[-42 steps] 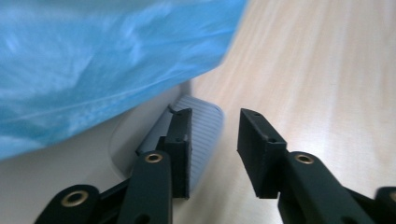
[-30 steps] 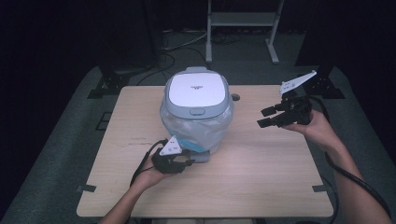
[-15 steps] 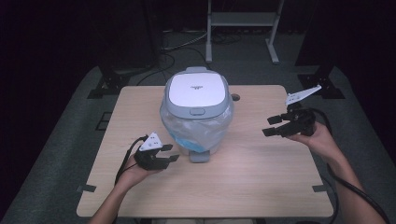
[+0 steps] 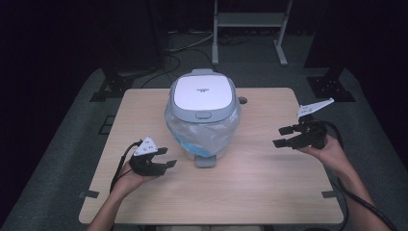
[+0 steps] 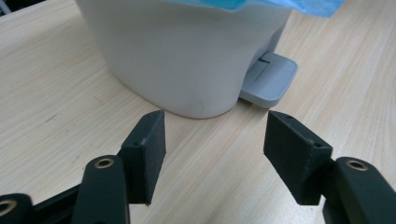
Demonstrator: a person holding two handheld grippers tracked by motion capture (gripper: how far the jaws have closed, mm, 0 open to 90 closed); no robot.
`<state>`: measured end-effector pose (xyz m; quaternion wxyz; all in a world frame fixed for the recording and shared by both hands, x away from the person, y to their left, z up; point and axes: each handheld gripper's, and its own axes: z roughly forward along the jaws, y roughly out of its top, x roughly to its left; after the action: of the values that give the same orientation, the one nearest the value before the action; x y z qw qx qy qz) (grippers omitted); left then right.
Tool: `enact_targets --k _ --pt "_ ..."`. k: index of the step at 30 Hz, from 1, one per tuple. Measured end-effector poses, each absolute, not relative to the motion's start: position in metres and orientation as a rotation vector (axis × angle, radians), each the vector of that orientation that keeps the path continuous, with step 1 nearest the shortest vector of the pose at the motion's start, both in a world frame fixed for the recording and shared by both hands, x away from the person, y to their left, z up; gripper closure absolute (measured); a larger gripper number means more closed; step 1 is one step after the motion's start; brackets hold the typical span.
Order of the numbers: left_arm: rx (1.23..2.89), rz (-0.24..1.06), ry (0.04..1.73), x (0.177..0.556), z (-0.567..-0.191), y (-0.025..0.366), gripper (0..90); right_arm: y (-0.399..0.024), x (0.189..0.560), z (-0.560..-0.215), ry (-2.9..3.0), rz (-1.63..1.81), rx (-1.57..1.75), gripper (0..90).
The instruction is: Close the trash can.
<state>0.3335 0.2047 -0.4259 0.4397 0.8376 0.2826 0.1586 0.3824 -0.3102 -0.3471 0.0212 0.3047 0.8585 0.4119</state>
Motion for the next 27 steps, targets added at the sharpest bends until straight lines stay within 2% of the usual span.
enact_targets --k 9,27 --pt "2.068 0.419 0.749 0.331 -0.428 0.218 30.2 -0.318 0.374 -0.363 2.649 1.281 0.979 28.1" --pt "2.058 0.444 0.800 0.324 -0.435 0.236 26.4 -0.332 0.351 -0.392 2.622 1.309 1.031 27.3"
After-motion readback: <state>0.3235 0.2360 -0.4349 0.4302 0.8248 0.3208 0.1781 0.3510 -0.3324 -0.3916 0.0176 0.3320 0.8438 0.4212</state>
